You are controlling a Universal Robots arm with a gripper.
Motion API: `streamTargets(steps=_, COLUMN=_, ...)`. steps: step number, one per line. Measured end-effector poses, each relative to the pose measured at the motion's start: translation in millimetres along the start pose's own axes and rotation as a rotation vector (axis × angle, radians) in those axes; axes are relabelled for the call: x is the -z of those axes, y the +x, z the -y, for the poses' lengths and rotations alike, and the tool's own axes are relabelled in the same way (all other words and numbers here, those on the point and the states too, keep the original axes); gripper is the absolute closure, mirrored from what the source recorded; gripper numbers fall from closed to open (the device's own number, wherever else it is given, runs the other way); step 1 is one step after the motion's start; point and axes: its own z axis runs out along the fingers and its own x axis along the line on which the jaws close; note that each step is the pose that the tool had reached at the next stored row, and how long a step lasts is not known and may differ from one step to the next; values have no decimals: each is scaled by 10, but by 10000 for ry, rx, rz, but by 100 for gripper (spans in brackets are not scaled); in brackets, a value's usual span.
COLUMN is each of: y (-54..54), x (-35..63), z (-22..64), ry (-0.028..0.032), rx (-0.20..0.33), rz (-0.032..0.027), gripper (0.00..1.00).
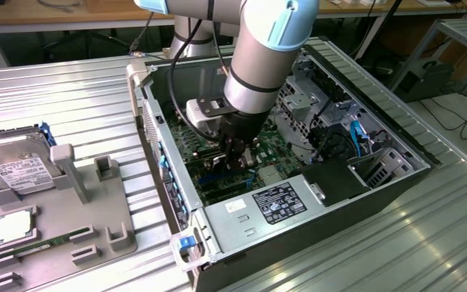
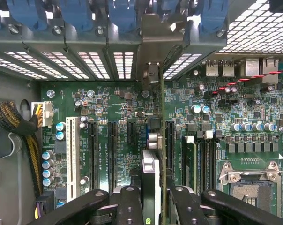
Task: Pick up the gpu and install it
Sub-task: 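Insert the gpu into the slot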
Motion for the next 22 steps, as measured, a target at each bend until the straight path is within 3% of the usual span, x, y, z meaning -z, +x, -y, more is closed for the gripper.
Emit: streamTargets(steps=22, y=-2, x=28, z=-2, ry=-1, rx=0, rz=-1, gripper=72)
